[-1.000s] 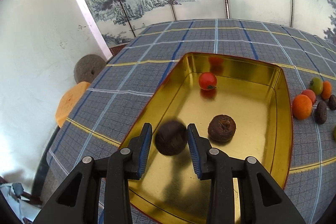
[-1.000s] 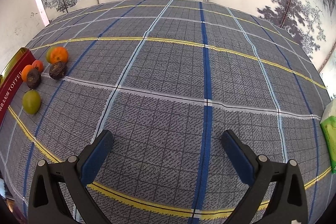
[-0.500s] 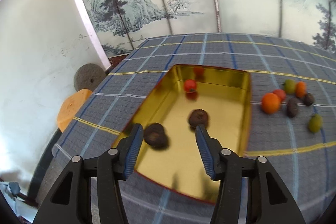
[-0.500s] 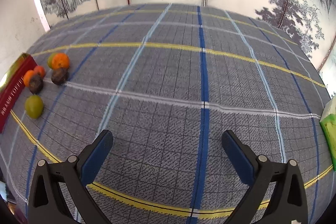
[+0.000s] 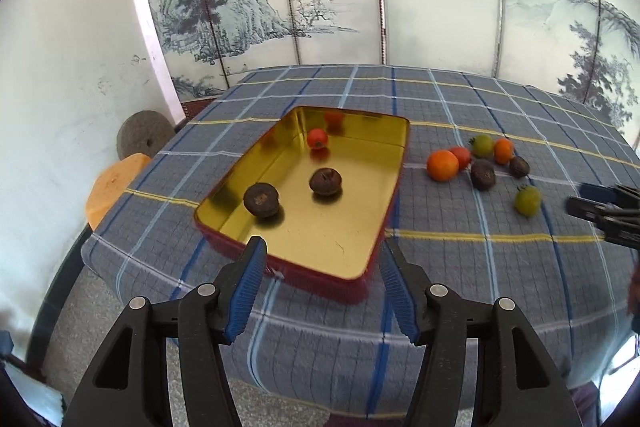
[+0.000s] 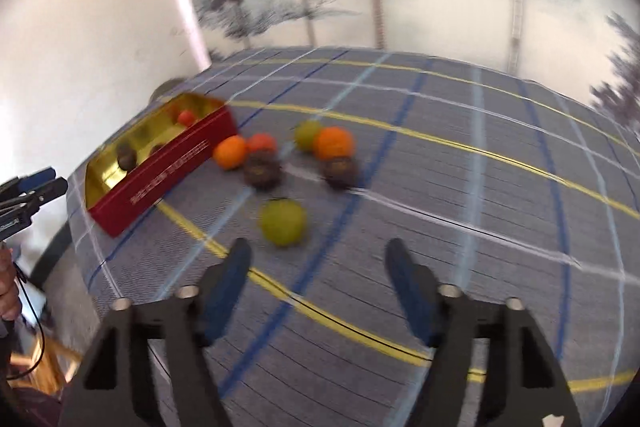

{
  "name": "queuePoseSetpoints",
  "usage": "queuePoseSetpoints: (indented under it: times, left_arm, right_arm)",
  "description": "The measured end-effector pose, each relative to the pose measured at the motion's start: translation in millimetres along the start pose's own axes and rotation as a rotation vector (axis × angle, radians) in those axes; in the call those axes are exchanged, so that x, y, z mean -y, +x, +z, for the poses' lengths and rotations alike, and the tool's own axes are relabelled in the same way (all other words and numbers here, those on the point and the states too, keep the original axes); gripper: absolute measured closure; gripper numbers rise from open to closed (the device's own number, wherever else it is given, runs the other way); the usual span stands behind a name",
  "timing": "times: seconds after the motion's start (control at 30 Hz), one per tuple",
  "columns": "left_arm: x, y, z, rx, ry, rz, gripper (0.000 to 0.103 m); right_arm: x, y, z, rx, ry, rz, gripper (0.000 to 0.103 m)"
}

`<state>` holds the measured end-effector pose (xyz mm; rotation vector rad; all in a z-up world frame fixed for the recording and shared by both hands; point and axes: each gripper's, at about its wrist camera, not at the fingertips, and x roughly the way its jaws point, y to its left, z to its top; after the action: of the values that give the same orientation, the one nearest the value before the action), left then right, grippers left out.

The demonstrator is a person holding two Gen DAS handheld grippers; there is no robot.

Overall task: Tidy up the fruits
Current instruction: 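Grasp the green lime with the right gripper, then carry the green lime over the tin and release it inside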

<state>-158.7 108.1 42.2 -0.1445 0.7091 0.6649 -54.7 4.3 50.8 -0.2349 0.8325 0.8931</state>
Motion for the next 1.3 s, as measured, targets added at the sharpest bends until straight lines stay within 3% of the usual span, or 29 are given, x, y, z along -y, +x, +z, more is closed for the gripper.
queuePoseSetpoints:
  times: [0.37,0.4,0.43,0.6,0.8,1.1,1.3]
  left_arm:
    - [6.2,-8.7,-6.7,-0.009,0.030,-0.040,0.043]
    - [5.4,-8.9,-6.7,-0.008,0.026,-0.042,0.043]
    - [4.1,-8.7,-6.2,-0.009,0.021,-0.044,0.043]
    - [-9.8,-5.8,-5.0,-0.034,-0.027,-0.049,0.043]
    - [-18.2,-5.9,-4.2,-0.025,-0.035,-0.012,0.043]
    - [-31.9,-0.7,-8.0,-0.052,-0.032,0.038,0.043]
    - [-38.5,1.1,-12.4,-0.059,-0.009,0.085,0.043]
  right_arm:
    - [-17.7,52.2,16.3,-0.091,-0.014,0.014,0.043]
    - [-18.0,56.9,16.1,-0.106,-0.017,0.013,0.049]
    - [-19.2,60.1,14.9,-0.122,-0.025,0.011,0.070]
    - [-36.3,46.1,20.9,-0.092,-0.079,0.020,0.071]
    - [-83.7,31.1,64.6,-0.033,-0.144,0.171,0.071]
    - [-152.7,93.4,134.4,-0.080,-0.184,0.302,0.071]
    - [-187.9,141.4,153.0,-0.143,-0.195,0.313,0.070]
